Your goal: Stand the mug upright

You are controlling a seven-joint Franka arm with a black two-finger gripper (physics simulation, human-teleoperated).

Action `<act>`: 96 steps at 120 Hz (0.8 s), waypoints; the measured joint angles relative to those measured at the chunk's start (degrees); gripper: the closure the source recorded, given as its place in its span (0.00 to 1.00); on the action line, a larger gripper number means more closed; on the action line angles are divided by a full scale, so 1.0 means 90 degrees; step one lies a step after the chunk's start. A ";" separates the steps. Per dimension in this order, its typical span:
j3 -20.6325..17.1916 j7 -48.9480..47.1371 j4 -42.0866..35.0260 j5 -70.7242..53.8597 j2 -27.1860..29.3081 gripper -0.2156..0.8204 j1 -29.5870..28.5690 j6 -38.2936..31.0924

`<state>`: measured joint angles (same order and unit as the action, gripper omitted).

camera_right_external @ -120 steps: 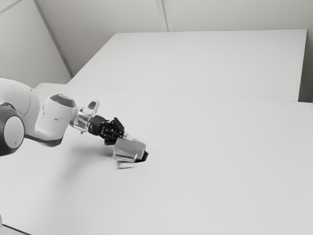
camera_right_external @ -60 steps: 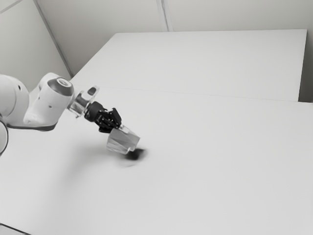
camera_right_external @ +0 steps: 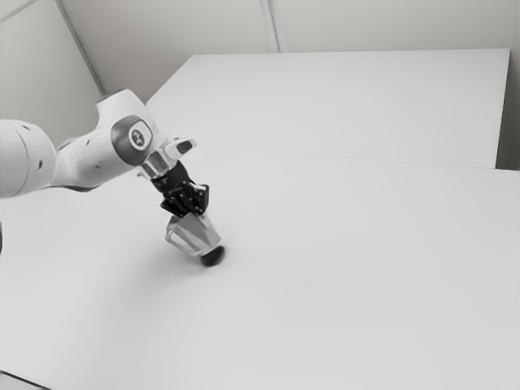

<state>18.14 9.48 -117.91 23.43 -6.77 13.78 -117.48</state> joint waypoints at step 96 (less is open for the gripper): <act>-0.0003 -0.3107 -0.0512 -0.2724 0.0012 0.96 0.0623 -0.1285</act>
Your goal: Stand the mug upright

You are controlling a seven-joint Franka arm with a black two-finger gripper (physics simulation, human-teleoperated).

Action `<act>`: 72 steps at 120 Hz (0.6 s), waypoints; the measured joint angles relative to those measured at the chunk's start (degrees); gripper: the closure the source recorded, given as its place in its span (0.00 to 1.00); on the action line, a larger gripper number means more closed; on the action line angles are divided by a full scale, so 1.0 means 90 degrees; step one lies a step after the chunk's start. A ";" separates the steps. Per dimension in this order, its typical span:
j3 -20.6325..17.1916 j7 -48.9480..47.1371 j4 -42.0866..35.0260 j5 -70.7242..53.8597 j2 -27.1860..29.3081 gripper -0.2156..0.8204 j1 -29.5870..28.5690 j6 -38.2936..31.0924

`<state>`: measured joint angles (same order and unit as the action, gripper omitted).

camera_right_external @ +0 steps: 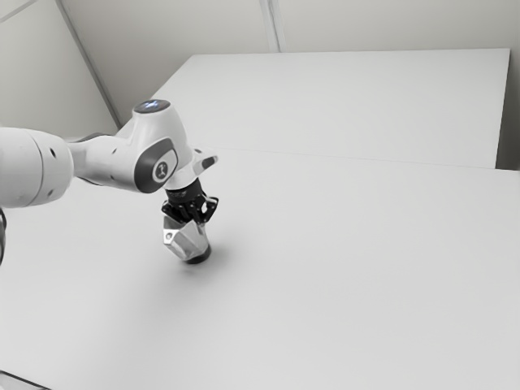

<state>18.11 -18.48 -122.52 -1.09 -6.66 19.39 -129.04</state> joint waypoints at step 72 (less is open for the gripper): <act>0.0002 -0.0680 0.0192 -0.0210 -0.0454 0.59 0.0170 -0.0181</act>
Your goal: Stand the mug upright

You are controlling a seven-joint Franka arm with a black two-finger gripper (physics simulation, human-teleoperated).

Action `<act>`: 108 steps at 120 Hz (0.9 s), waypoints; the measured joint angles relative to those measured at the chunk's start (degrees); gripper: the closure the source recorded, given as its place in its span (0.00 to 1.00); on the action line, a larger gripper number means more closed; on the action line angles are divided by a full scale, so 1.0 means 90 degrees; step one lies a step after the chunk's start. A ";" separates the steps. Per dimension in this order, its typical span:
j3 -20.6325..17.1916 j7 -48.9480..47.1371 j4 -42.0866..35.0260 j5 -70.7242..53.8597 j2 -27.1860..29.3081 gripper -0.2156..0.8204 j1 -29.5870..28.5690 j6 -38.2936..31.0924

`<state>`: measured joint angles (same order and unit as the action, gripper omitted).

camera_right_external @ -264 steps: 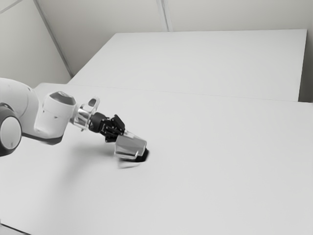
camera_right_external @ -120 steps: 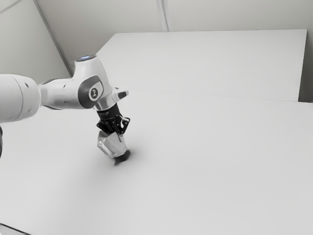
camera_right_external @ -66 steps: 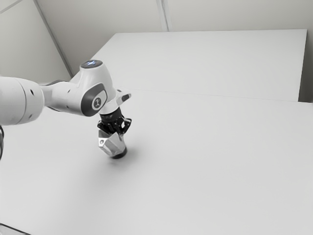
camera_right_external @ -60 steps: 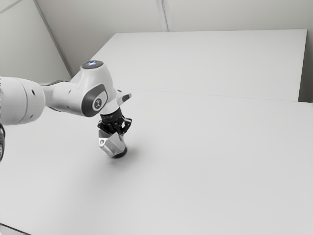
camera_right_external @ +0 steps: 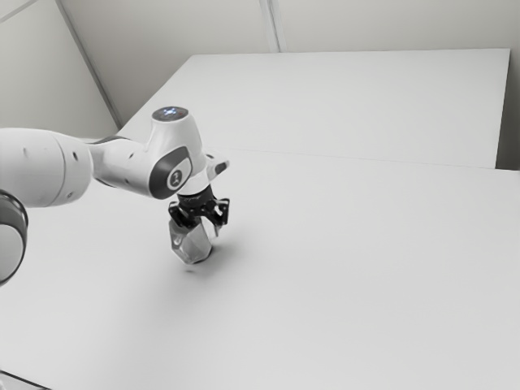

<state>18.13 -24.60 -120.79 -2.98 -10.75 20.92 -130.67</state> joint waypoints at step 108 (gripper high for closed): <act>0.0057 0.1542 0.2574 0.0048 0.0772 0.21 -0.0015 0.2101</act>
<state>18.65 -10.73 -97.63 -2.54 -3.80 20.79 -111.76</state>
